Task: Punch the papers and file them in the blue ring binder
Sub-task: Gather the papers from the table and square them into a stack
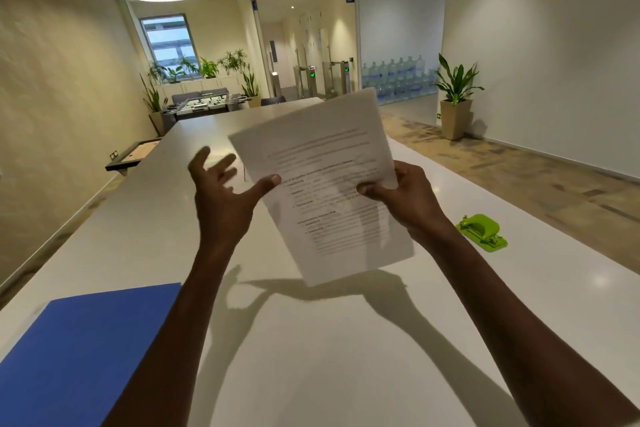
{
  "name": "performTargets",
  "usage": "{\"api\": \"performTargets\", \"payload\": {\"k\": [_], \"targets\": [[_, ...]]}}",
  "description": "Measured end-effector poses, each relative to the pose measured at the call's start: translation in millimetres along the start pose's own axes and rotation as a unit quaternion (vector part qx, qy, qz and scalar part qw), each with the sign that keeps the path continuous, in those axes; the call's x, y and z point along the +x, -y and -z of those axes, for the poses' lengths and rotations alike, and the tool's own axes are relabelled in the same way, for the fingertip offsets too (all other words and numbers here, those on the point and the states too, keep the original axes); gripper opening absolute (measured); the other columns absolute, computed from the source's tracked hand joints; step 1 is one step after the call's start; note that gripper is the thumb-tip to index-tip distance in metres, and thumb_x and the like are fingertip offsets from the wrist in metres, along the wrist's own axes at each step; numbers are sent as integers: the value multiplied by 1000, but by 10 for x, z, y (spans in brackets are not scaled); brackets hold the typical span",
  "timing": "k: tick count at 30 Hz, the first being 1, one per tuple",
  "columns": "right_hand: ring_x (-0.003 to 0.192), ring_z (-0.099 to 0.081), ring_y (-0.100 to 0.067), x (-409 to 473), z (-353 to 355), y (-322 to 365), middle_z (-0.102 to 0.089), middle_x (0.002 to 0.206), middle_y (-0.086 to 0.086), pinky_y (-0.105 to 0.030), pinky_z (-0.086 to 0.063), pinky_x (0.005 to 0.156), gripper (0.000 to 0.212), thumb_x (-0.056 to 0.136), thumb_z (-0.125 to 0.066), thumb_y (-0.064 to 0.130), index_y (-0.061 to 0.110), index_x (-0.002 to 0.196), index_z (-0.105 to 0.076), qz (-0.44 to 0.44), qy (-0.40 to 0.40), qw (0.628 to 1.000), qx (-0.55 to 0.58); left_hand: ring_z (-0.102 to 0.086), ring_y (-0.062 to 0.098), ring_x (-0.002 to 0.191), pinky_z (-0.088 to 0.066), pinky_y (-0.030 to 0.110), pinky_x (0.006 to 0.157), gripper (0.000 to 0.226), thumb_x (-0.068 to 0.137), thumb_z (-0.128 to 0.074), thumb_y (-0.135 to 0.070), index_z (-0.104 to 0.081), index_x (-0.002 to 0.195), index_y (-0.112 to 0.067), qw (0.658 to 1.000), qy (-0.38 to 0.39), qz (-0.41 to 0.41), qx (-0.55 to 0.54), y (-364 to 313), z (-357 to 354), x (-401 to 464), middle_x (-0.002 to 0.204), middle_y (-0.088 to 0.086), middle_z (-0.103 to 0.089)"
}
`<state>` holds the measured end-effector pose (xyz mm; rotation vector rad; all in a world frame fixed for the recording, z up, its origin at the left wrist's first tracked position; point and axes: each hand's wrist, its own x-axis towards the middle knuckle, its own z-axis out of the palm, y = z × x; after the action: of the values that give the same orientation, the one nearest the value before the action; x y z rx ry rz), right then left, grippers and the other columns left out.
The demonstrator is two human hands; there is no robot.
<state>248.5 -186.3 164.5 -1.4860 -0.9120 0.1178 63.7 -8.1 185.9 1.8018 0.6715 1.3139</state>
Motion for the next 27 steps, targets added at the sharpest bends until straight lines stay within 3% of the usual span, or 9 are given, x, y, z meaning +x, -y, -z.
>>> {"api": "performTargets", "payload": {"k": [2,5,11,14,17,20,23,25,27], "targets": [[86,-72,-11,-23,-9,-10,-75,100,3,-29,-58,75,30,78,-76,13,14,107,-70,-23,-6,999,42,-64,19,111,-54,35,89,100,60,-89,-26,-34,143,-13,985,69,104,-116,111,-90,-87,129,7,-62],[86,-73,-14,-73,-58,-28,-75,99,1,-29,-59,75,32,77,-77,14,12,108,-69,-38,-27,996,75,-72,23,97,-59,37,79,63,67,-84,-25,-61,123,-8,968,169,125,-140,269,-235,-266,112,6,-73],[80,-73,-11,-433,-223,-496,-75,87,8,-20,-56,64,21,75,-79,13,23,92,-71,-83,-67,991,80,-72,13,89,-59,31,76,35,73,-83,-18,-67,104,-23,975,133,151,-93,658,-444,-756,100,-5,-74],[86,-71,-17,-623,-303,-777,-73,90,10,-16,-54,64,25,75,-80,14,19,97,-70,-130,-62,988,46,-70,13,91,-58,31,77,29,79,-79,-18,-65,104,-24,976,129,167,-45,822,-503,-944,96,-9,-72],[92,-71,-18,-581,-270,-804,-74,98,5,-29,-59,75,33,74,-80,16,16,104,-68,-135,-60,988,49,-69,19,93,-56,30,78,31,81,-77,-21,-66,110,-20,983,123,137,6,813,-522,-842,102,-3,-71],[102,-66,-15,-424,-194,-673,-66,118,2,-42,-56,89,63,70,-83,19,19,123,-50,-109,-83,990,15,-65,18,91,-50,18,69,38,83,-74,-17,-64,118,-9,985,132,82,74,700,-507,-633,109,2,-70],[128,-44,-21,-264,-80,-462,-40,145,-6,-42,-41,105,103,65,-86,22,20,145,-22,-20,-154,981,-117,-66,25,96,-55,32,75,39,85,-70,-18,-60,123,-11,976,154,3,155,567,-460,-431,115,5,-69],[142,-23,-26,-187,19,-247,-20,156,-10,-48,-28,114,109,66,-84,29,16,150,-16,93,-188,947,-244,-66,28,97,-52,33,71,37,88,-67,-19,-59,123,-13,960,165,-49,223,441,-428,-318,117,6,-69],[147,-11,-32,-123,90,-11,-10,159,-16,-52,-19,116,101,71,-78,38,15,151,-21,214,-186,885,-369,-67,27,93,-49,31,67,33,89,-63,-18,-58,122,-16,940,168,-87,283,310,-421,-212,115,6,-69]]}}
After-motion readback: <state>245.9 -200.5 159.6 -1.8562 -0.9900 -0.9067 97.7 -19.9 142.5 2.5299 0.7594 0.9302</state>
